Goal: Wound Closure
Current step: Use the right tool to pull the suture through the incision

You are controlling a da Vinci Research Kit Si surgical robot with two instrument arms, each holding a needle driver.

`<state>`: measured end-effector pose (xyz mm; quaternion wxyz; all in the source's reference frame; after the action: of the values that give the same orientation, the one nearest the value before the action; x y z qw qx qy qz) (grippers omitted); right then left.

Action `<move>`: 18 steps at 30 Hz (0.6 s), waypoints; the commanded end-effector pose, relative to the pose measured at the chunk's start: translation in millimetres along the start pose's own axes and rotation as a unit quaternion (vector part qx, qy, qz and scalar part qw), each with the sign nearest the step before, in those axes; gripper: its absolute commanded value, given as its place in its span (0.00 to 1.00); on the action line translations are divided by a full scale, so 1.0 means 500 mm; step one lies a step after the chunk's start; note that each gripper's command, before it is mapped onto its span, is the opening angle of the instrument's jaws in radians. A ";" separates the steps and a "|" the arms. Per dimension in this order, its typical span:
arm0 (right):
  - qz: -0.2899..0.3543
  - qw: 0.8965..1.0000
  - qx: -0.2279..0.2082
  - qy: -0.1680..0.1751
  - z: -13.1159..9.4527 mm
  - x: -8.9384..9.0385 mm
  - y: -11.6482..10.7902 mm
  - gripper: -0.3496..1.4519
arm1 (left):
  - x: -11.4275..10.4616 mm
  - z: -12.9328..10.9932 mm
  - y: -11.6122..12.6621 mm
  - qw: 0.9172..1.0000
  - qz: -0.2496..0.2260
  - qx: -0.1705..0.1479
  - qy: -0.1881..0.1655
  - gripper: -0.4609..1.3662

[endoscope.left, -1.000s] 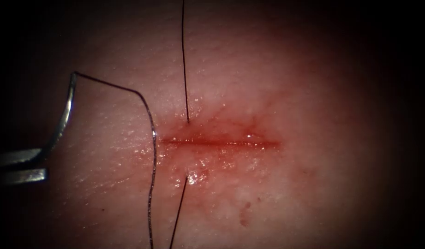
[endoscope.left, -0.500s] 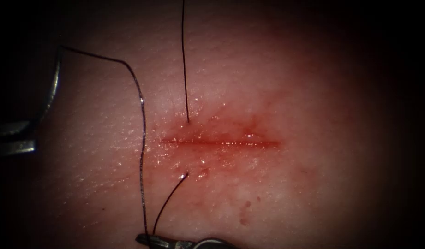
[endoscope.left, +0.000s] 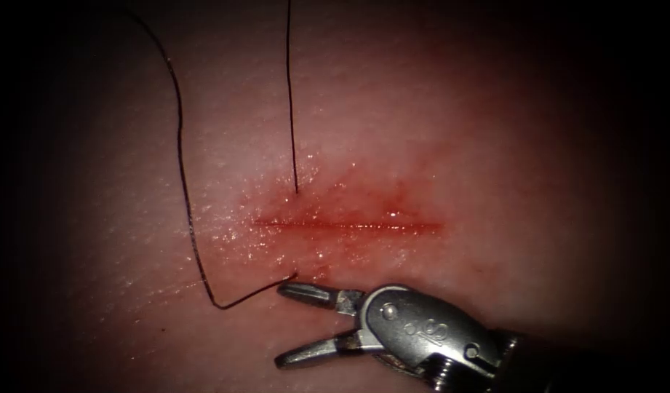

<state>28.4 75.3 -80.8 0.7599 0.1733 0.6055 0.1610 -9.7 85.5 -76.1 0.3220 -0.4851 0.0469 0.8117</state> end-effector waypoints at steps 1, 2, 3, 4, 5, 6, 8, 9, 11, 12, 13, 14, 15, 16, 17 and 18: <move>-0.011 1.000 0.001 -0.008 0.0003 -0.0006 0.0009 0.99 | 0.0001 0.0001 0.0001 1.000 -0.001 -0.005 0.001 0.06; -0.024 1.000 0.005 -0.018 0.0011 -0.0018 0.0017 0.99 | 0.0001 0.0002 0.0002 1.000 -0.001 -0.005 0.001 0.06; -0.029 0.999 0.006 -0.027 0.0017 -0.0026 0.0023 0.99 | 0.0001 0.0002 0.0003 1.000 -0.001 -0.006 0.002 0.06; -0.035 0.999 0.007 -0.034 0.0022 -0.0034 0.0028 0.99 | 0.0001 0.0003 0.0003 1.000 -0.001 -0.006 0.002 0.06; -0.042 0.998 0.009 -0.041 0.0027 -0.0041 0.0034 0.99 | 0.0000 0.0003 0.0004 1.000 -0.001 -0.007 0.002 0.06; -0.049 0.998 0.011 -0.046 0.0034 -0.0050 0.0040 0.99 | 0.0000 0.0003 0.0004 1.000 -0.001 -0.006 0.002 0.06; -0.051 0.997 0.011 -0.053 0.0041 -0.0061 0.0048 0.99 | 0.0000 0.0002 0.0005 1.000 -0.001 -0.008 0.003 0.06; -0.051 0.997 0.010 -0.054 0.0044 -0.0067 0.0055 0.99 | -0.0001 0.0002 0.0005 1.000 -0.001 -0.007 0.003 0.06; -0.054 0.997 0.009 -0.055 0.0047 -0.0072 0.0061 0.98 | -0.0002 0.0002 0.0007 1.000 0.002 -0.009 0.004 0.06; -0.057 0.997 0.010 -0.055 0.0048 -0.0073 0.0063 0.93 | -0.0003 0.0002 0.0008 1.000 0.003 -0.009 0.004 0.06; -0.066 0.996 0.010 -0.054 0.0048 -0.0074 0.0064 0.88 | -0.0003 0.0003 0.0009 1.000 0.003 -0.010 0.005 0.06; -0.075 0.996 0.011 -0.054 0.0047 -0.0074 0.0064 0.79 | -0.0004 0.0003 0.0010 1.000 0.000 -0.011 0.005 0.06; -0.083 0.995 0.014 -0.053 0.0044 -0.0070 0.0063 0.29 | -0.0005 0.0004 0.0013 1.000 0.000 -0.012 0.006 0.06; -0.082 0.995 0.015 -0.053 0.0040 -0.0067 0.0062 0.01 | -0.0005 0.0005 0.0014 1.000 0.000 -0.012 0.006 0.06; -0.082 0.995 0.015 -0.053 0.0039 -0.0066 0.0062 0.00 | -0.0005 0.0005 0.0014 1.000 0.000 -0.013 0.007 0.06; -0.063 0.996 0.018 -0.053 0.0031 -0.0060 0.0059 0.00 | -0.0005 0.0006 0.0015 1.000 0.000 -0.012 0.007 0.06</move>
<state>28.8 76.7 -76.7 0.7961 0.1605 0.5757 0.0947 -10.2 84.9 -75.9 0.3166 -0.4937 0.0413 0.8089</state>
